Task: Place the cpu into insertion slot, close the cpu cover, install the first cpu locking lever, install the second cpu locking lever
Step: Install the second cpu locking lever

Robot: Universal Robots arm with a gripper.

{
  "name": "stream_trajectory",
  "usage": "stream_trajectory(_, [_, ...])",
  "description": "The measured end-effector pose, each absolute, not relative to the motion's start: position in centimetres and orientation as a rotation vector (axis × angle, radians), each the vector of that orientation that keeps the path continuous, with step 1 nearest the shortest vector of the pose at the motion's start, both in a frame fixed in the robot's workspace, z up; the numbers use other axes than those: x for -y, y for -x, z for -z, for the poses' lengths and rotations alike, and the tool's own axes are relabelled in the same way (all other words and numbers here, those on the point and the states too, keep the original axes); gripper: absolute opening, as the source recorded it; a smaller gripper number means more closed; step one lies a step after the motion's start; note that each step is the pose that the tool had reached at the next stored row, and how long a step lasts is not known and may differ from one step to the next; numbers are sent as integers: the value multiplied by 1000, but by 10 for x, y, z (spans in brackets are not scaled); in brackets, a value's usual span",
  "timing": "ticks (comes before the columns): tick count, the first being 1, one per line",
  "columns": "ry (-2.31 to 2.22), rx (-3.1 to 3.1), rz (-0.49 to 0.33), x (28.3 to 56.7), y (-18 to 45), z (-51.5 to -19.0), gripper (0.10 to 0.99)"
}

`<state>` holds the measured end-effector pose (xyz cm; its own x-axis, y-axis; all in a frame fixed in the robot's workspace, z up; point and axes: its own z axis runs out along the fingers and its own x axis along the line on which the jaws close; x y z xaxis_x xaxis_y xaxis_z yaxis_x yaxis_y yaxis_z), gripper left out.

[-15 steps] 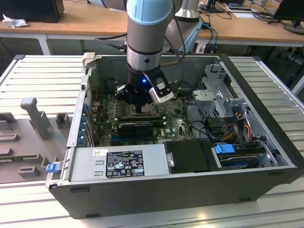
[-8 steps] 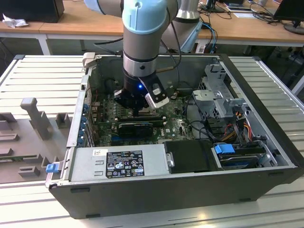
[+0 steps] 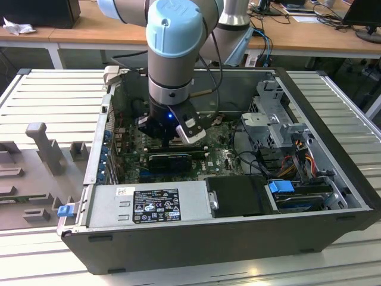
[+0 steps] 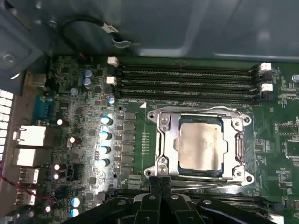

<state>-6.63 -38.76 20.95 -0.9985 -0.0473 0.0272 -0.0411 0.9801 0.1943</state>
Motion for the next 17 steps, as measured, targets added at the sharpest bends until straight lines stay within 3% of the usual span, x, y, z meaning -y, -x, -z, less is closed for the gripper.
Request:
stream_trajectory(10, [-138, 3073, 448, 394, 72, -197, 106])
stream_trajectory(15, [-148, 3068, 471, 394, 72, -197, 106])
stream_trajectory(17, [-148, 3068, 471, 394, 72, -212, 106])
